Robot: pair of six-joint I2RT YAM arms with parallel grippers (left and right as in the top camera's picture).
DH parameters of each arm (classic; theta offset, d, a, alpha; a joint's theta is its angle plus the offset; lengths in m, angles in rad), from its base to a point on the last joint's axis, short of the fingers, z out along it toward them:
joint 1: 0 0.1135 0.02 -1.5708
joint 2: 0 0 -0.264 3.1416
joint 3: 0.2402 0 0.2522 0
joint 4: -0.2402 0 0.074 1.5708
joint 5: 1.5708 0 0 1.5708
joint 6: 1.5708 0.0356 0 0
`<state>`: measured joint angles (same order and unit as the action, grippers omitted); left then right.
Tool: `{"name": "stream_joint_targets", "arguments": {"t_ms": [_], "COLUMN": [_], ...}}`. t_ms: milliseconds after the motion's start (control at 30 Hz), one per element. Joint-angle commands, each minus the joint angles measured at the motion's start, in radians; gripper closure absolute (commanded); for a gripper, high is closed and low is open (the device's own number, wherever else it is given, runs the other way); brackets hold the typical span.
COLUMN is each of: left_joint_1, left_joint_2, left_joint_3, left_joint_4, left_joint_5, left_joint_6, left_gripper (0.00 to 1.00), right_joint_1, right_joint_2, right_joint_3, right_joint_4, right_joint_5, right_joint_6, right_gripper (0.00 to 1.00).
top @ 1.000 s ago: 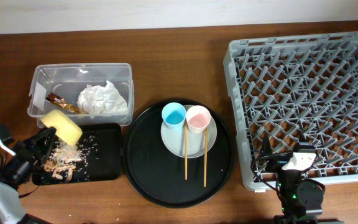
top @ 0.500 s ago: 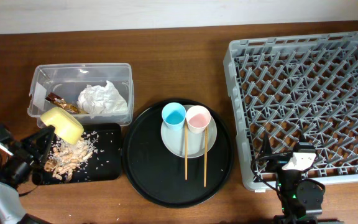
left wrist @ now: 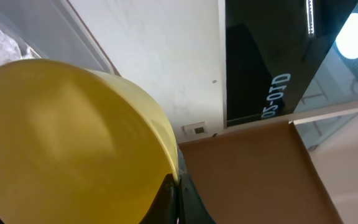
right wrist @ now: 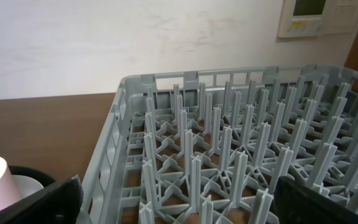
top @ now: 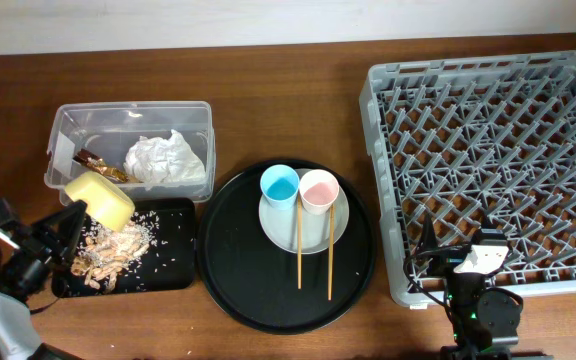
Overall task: Sort waste into correct bins and load items into the dishwasher rack
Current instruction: 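Tip the yellow bowl over the black tray to dump the food scraps, then set the empty yellow bowl back on the round tray and release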
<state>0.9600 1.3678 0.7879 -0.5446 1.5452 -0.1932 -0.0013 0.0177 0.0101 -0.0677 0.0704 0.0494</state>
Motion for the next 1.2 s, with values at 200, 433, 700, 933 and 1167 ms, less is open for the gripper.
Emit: {"name": "stream_joint_targets", "arguments": {"t_ms": [200,433,700,933,1167], "left_joint_1": [-0.008,-0.02,-0.208,-0.541,-1.019], "left_joint_2": [-0.006,-0.006,-0.007,-0.043,-0.081], "left_joint_3": [-0.002,-0.002,-0.002,-0.002,-0.002], "left_joint_4": [0.036,0.035,0.035,-0.019,-0.048], "left_joint_5": [0.025,0.01,-0.172,-0.447,-0.881], "left_joint_6": [-0.015,-0.016,-0.05,-0.066,-0.2], "left_gripper": [1.0,1.0,0.99,0.99,1.0], "right_joint_1": [-0.006,-0.006,-0.006,-0.006,-0.006], "right_joint_2": [-0.005,-0.005,-0.005,-0.005,-0.005], "right_joint_3": [-0.005,-0.005,-0.005,-0.005,-0.005], "right_joint_4": [-0.007,-0.007,-0.007,-0.007,-0.007], "right_joint_5": [0.005,0.005,0.005,0.005,0.005], "right_joint_6": [0.004,0.004,0.004,0.004,0.004], "right_gripper": [0.01,0.01,0.01,0.01,0.01]}}
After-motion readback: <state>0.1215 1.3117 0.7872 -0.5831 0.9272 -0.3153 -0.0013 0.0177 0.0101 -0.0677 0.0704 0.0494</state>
